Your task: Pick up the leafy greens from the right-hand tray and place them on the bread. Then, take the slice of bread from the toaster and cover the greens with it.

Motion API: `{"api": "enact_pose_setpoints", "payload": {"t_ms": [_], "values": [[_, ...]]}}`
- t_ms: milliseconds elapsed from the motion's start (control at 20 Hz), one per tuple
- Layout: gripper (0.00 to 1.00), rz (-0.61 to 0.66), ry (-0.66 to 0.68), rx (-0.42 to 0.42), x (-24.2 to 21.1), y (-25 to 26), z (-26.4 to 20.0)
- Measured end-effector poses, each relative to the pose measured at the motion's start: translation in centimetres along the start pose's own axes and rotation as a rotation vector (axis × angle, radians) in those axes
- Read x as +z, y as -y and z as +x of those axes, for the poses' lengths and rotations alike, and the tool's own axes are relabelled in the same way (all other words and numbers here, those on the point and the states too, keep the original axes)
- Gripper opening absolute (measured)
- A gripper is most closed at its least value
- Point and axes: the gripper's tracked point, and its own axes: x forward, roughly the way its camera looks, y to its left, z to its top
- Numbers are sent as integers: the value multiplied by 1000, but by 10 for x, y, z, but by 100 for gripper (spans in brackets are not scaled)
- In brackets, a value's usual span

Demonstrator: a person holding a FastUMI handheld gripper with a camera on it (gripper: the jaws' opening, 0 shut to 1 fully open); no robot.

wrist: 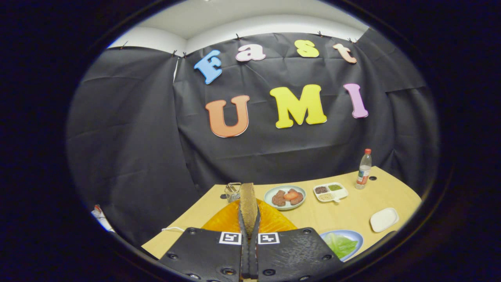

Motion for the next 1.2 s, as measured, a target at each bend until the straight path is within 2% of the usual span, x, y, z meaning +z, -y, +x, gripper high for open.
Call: {"api": "enact_pose_setpoints", "payload": {"t_ms": [300,550,800,1050,1200], "values": [[1,10,13,-93,4,72,-25],[1,21,-14,-146,-16,122,-34],[1,76,-71,-151,-52,151,-30],[1,179,-101,-104,-93,161,-22],[1,254,-115,-90,-103,168,-20]]}}
